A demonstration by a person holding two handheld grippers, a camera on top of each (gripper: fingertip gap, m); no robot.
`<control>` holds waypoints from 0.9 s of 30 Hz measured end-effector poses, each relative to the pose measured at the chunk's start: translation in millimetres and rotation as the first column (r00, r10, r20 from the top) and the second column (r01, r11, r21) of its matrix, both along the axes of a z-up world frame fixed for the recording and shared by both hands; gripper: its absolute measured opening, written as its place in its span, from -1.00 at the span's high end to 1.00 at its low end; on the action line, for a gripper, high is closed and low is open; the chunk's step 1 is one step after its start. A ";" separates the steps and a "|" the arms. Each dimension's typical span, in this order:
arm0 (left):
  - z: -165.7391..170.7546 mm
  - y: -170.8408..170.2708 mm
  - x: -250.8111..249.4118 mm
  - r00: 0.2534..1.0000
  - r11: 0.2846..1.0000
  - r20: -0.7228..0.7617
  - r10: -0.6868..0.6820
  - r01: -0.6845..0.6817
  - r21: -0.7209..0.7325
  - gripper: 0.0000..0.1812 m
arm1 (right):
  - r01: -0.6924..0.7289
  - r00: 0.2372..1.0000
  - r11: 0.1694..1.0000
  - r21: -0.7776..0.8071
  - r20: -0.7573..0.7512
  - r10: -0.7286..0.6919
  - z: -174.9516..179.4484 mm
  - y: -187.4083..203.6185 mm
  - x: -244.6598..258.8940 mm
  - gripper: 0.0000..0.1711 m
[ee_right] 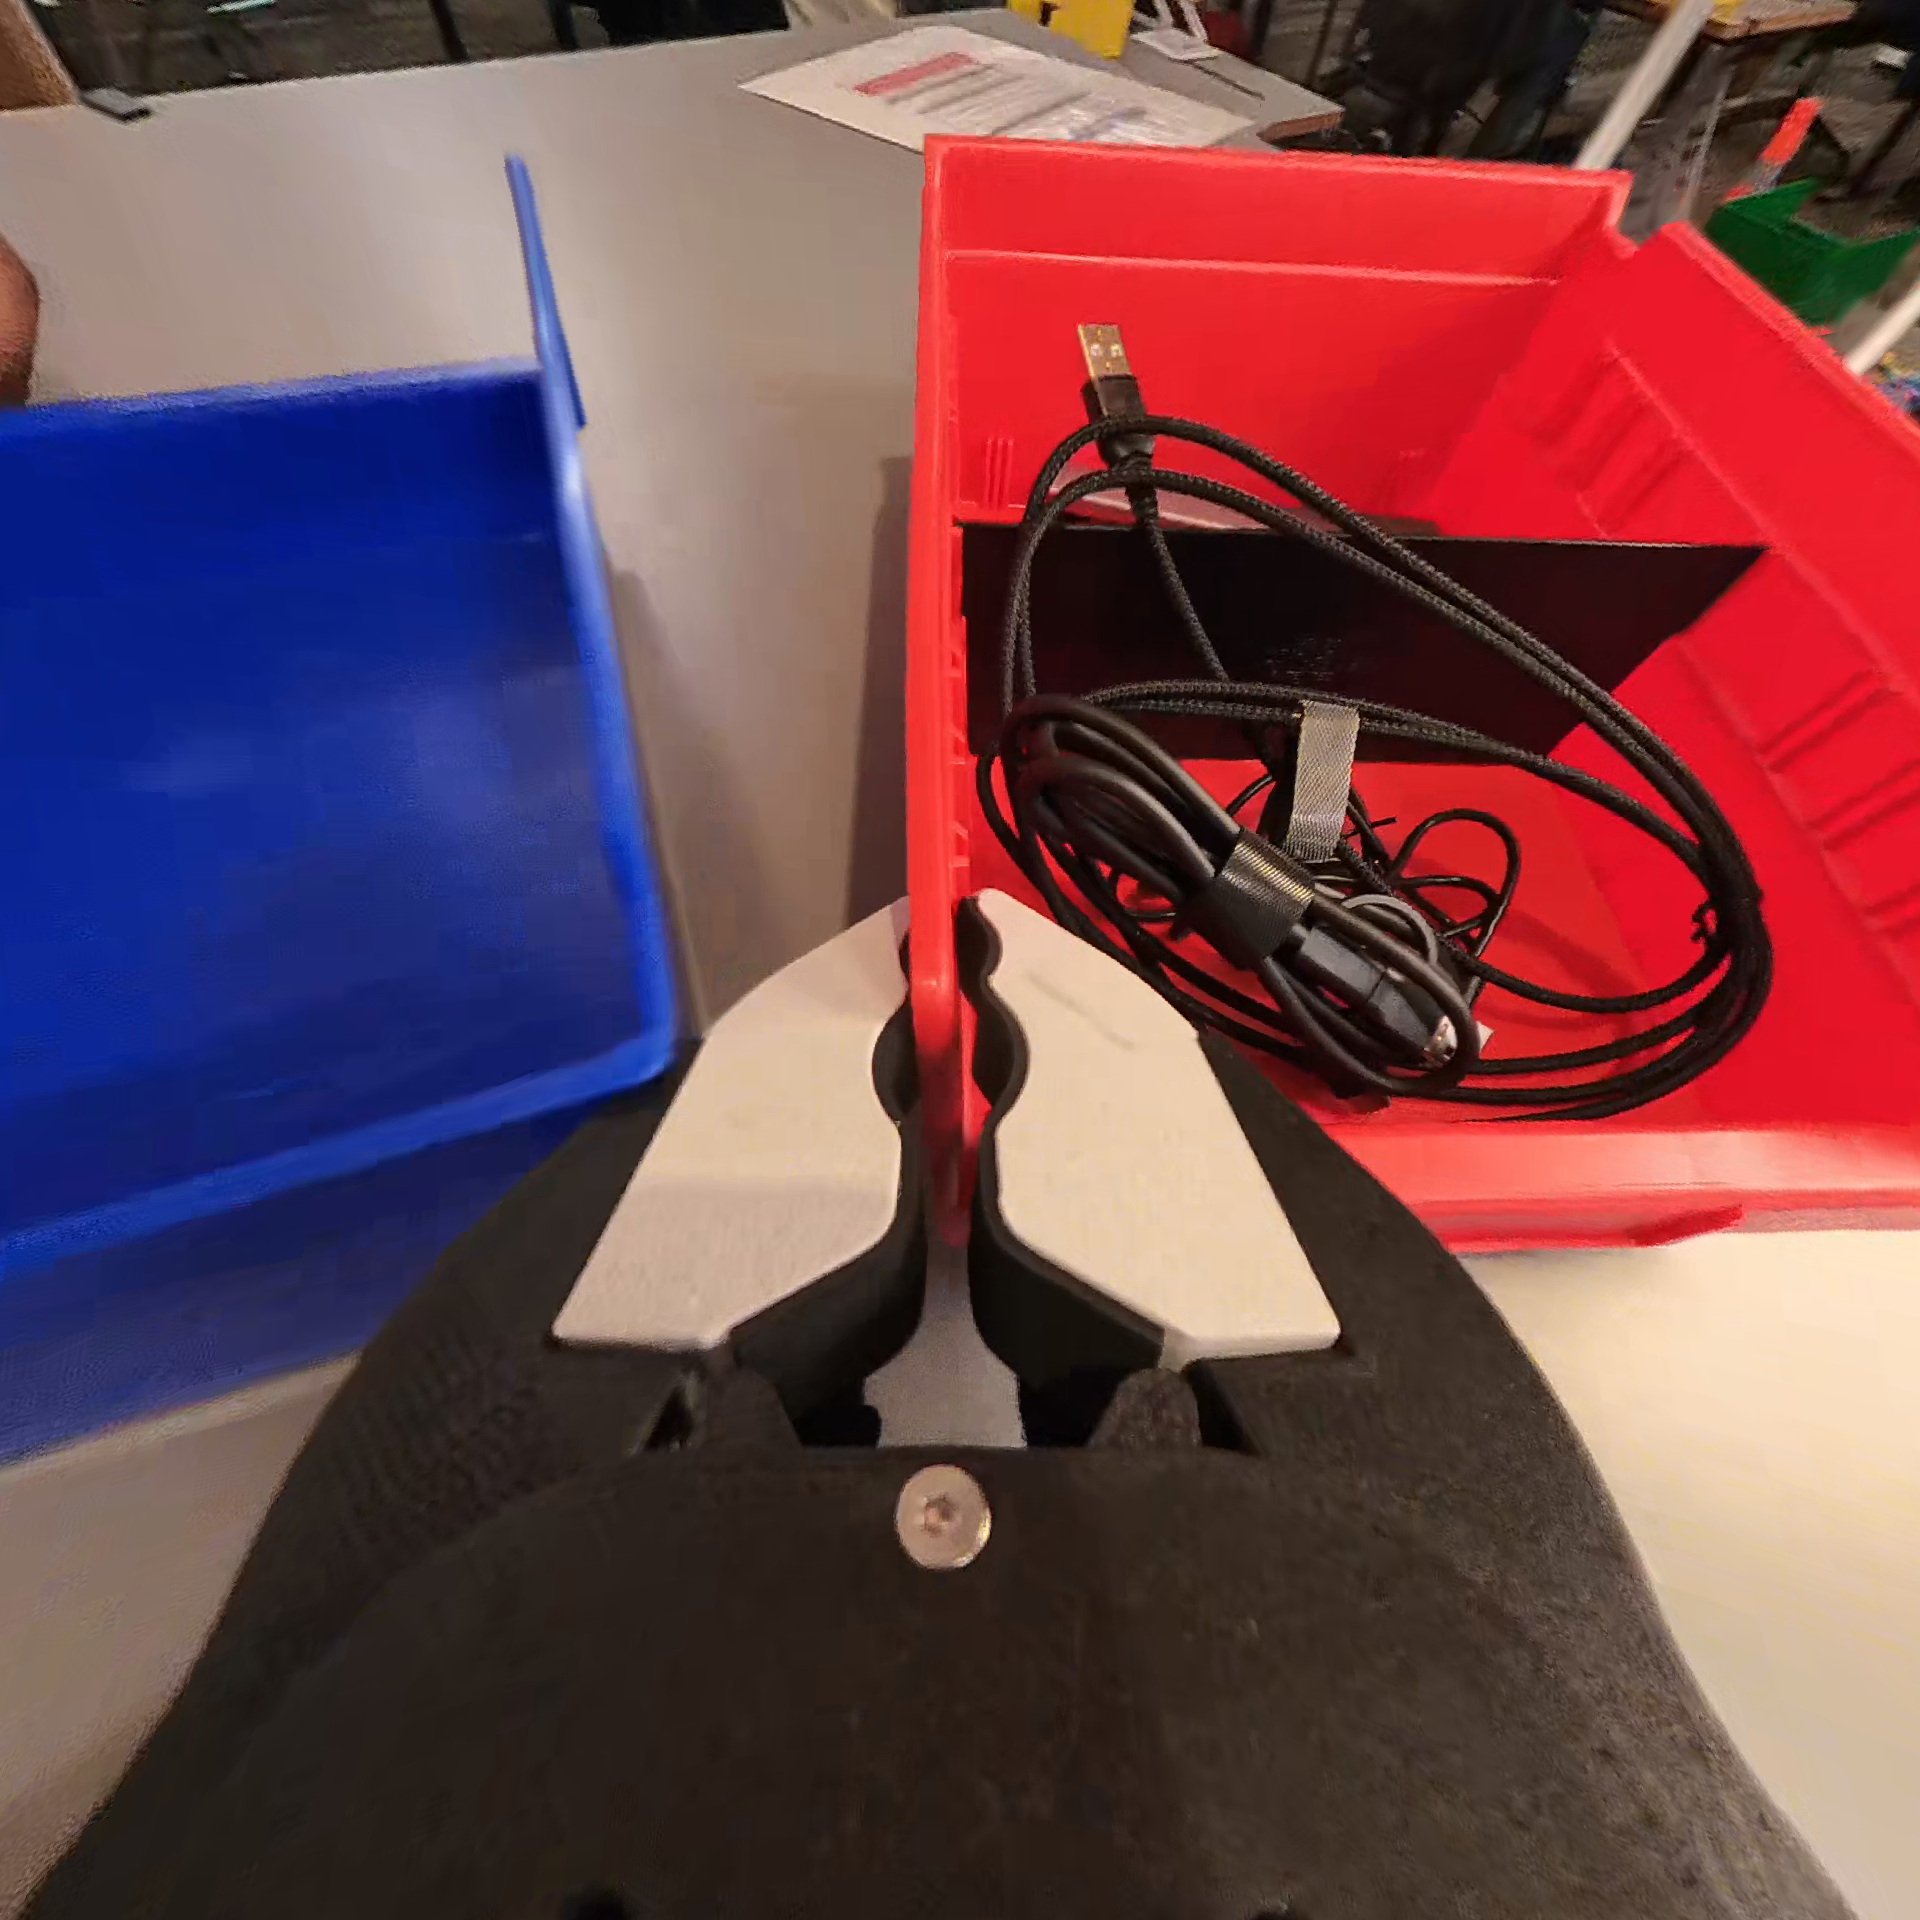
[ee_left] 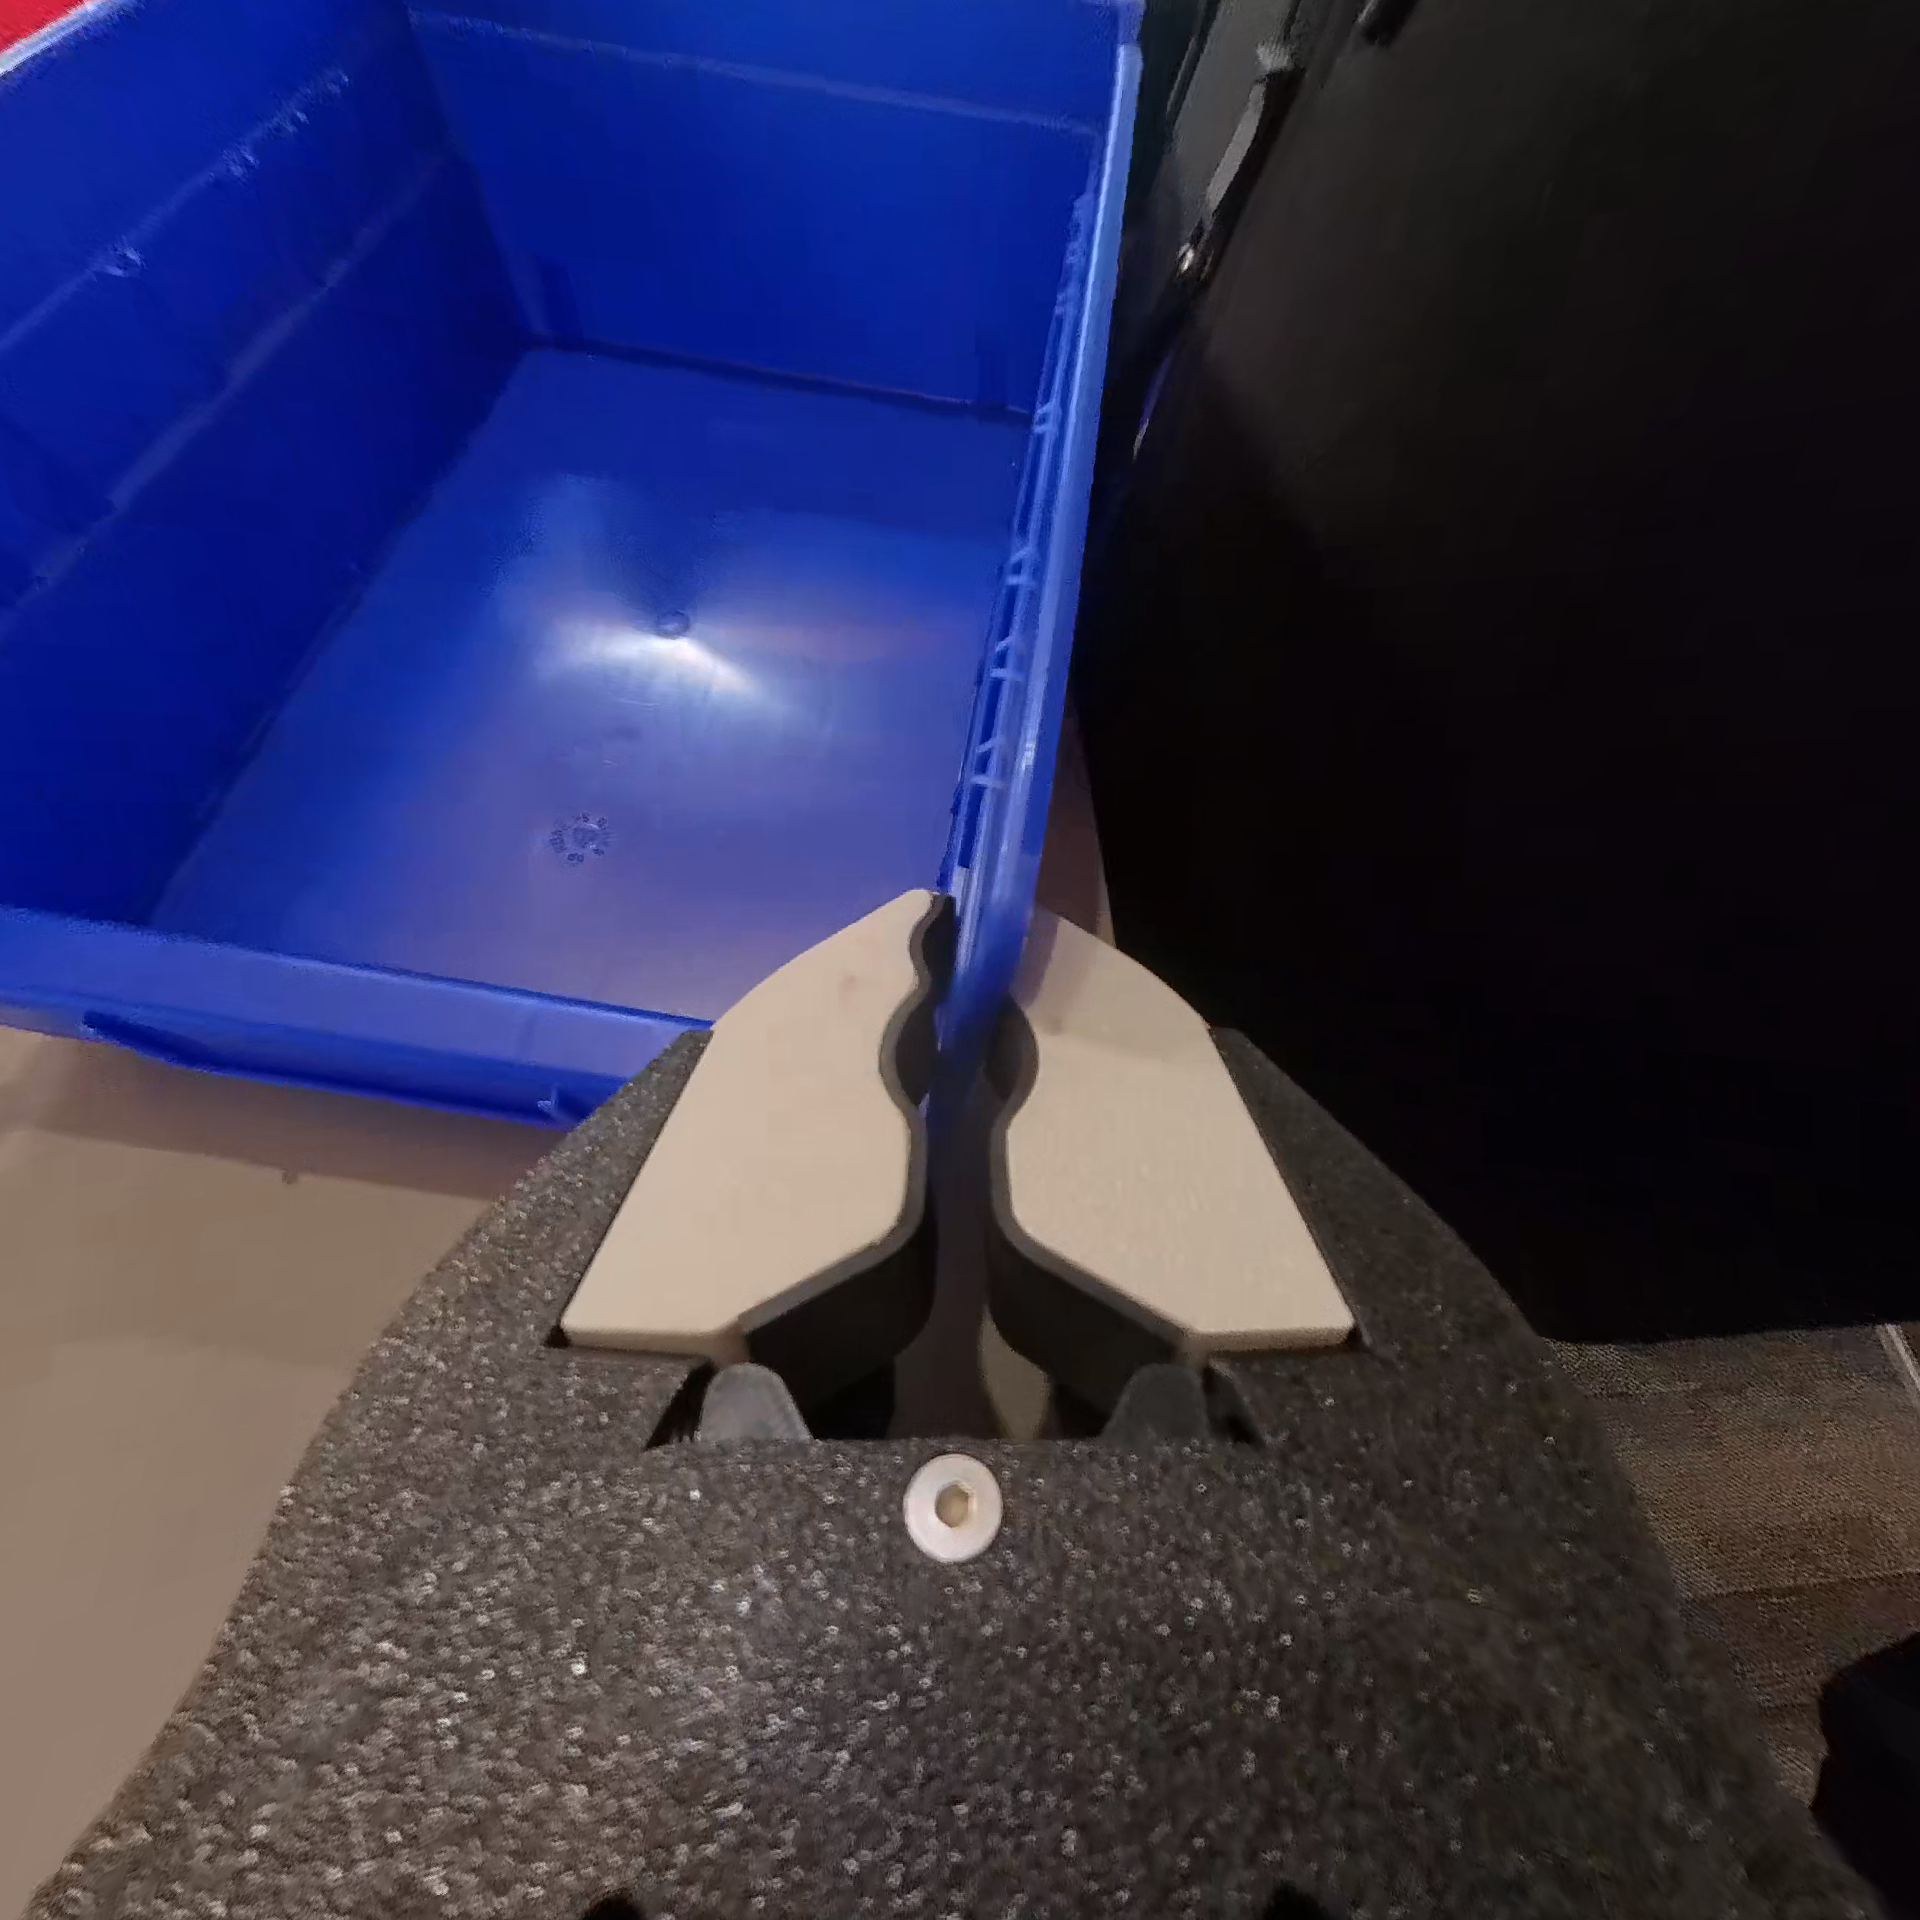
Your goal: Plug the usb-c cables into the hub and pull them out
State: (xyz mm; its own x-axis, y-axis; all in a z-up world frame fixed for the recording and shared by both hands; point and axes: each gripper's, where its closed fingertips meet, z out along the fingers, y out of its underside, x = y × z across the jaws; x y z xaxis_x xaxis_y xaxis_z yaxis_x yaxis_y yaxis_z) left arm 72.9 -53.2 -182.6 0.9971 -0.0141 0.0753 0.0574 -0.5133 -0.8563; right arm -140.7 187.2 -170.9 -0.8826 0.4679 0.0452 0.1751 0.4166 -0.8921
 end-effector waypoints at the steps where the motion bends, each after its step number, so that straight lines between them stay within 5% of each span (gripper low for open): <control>1: 0.1 3.9 1.6 1.000 1.000 0.004 -0.009 0.009 0.004 0.96 | -0.007 1.000 1.000 -0.010 -0.001 0.007 0.5 -5.8 -3.7 0.95; 7: 7.1 0.1 7.1 0.996 0.995 0.059 0.065 -0.069 0.076 0.83 | 0.056 0.998 0.992 -0.112 -0.008 -0.057 14.4 5.1 -17.9 0.88; 12: 56.9 -15.9 -4.5 0.986 0.948 0.085 0.145 -0.163 0.272 0.65 | 0.246 0.966 0.956 -0.163 -0.042 -0.255 52.8 56.5 -19.8 0.86; 15: 77.5 -28.0 -58.9 0.932 0.882 0.085 0.352 -0.360 0.303 0.65 | 0.330 0.944 0.928 -0.170 0.057 -0.325 69.1 70.9 -1.2 0.77; 20: 74.9 -28.2 -184.0 0.708 0.701 0.291 0.644 -0.698 0.147 0.58 | 0.329 0.906 0.944 -0.039 0.294 -0.303 51.6 43.8 50.5 0.43; 23: 75.6 -3.4 -243.0 0.665 0.677 0.341 0.665 -0.729 0.101 0.52 | 0.325 0.867 0.943 0.076 0.374 -0.329 33.9 29.2 75.0 0.26; 27: 52.3 24.0 -309.6 0.635 0.674 0.270 0.724 -0.734 -0.080 0.50 | 0.318 0.831 0.941 0.115 0.444 -0.335 18.6 15.0 98.5 0.28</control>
